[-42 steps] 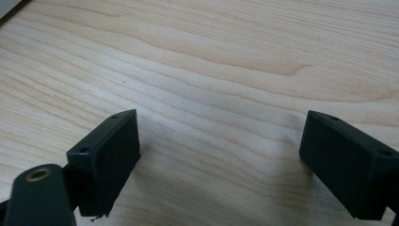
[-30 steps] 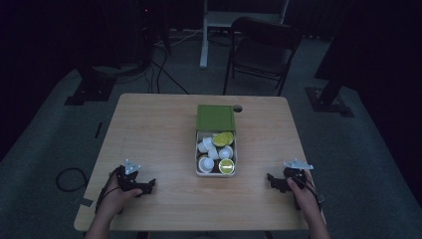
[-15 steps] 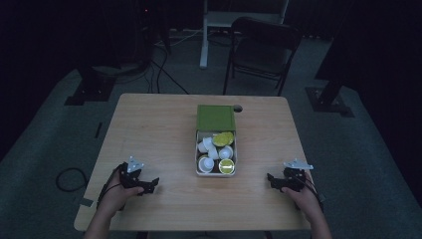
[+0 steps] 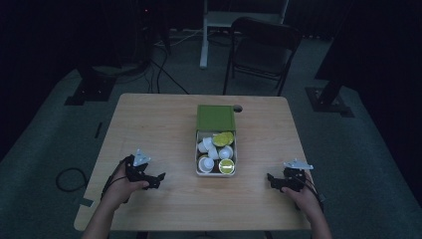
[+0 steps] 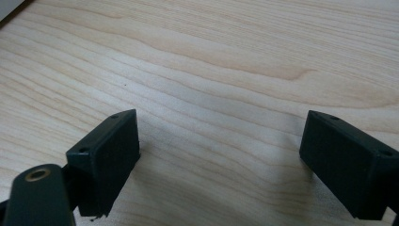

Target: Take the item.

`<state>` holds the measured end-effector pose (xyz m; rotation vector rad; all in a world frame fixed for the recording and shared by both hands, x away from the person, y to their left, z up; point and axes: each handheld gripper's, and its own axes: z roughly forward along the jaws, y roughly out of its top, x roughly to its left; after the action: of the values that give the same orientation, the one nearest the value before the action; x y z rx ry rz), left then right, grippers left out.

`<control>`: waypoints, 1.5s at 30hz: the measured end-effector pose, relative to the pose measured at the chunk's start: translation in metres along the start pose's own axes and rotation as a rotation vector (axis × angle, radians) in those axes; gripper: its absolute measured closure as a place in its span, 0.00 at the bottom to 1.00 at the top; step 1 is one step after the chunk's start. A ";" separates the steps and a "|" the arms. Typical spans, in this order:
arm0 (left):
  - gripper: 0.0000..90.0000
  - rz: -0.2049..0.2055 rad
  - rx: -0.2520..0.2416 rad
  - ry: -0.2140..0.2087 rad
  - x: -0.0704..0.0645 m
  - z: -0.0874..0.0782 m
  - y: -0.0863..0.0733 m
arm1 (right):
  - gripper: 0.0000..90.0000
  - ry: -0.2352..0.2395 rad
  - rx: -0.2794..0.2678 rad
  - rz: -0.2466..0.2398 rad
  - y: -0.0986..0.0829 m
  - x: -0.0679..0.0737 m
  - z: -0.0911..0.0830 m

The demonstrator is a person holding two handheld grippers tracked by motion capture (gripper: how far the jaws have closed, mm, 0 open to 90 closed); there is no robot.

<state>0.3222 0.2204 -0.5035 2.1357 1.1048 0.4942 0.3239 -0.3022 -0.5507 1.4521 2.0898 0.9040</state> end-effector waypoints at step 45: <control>0.01 0.205 -0.154 -0.178 -0.062 -0.002 0.107 | 0.13 0.000 0.000 0.001 0.000 0.000 0.000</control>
<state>0.3468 0.1260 -0.4272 2.1203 0.7306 0.4557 0.3239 -0.3021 -0.5507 1.4534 2.0888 0.9045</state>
